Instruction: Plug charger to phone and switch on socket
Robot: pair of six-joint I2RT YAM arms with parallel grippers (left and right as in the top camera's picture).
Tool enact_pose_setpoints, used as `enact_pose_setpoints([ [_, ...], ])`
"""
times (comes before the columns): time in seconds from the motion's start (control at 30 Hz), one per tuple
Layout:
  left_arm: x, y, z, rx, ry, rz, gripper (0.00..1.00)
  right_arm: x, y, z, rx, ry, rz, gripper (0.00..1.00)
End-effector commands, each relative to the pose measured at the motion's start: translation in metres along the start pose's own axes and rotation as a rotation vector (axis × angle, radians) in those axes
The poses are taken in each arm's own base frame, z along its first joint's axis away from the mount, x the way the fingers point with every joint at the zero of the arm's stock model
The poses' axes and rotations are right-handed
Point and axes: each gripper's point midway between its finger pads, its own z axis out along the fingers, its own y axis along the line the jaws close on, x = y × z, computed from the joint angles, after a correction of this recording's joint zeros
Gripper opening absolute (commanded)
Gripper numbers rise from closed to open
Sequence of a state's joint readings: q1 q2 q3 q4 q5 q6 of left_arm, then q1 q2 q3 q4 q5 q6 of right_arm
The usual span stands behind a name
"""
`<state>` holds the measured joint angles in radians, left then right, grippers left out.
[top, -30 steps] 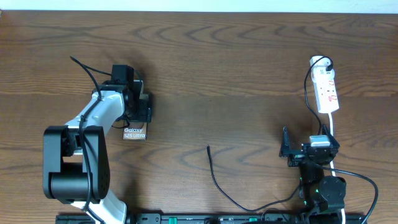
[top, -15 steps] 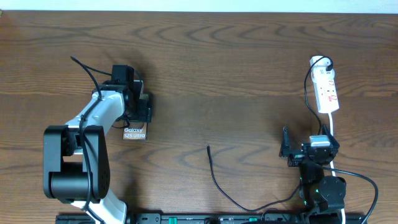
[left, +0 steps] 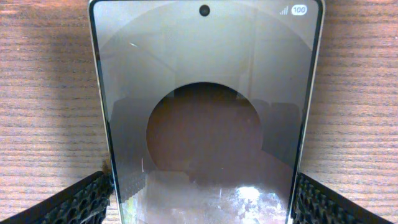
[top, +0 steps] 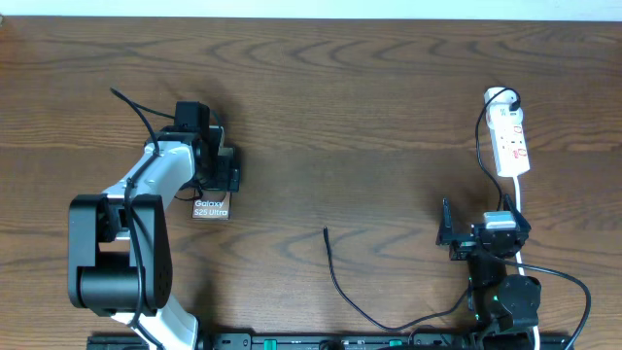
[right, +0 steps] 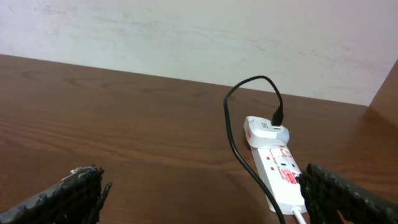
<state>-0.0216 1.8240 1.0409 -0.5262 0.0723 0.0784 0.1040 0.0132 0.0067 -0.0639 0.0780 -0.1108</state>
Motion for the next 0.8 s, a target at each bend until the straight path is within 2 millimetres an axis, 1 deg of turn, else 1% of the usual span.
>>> enact_pose_setpoints([
  [0.0,0.012,0.000,0.011,0.010,0.053,-0.010,0.91,0.002,0.001,0.000,-0.003,0.005,-0.007,0.99],
  [0.27,0.015,-0.008,0.011,0.052,0.065,-0.011,0.91,0.002,0.001,0.000,-0.003,0.005,-0.007,0.99],
  [0.47,0.018,-0.008,0.012,0.051,0.075,-0.012,0.91,0.002,0.001,0.000,-0.003,0.005,-0.007,0.99],
  [0.63,0.027,-0.008,0.013,0.052,0.103,-0.013,0.91,0.002,0.001,0.000,-0.003,0.005,-0.007,0.99],
  [0.77,0.028,-0.008,0.014,0.052,0.105,-0.013,0.91,0.002,0.001,0.000,-0.003,0.005,-0.007,0.99],
])
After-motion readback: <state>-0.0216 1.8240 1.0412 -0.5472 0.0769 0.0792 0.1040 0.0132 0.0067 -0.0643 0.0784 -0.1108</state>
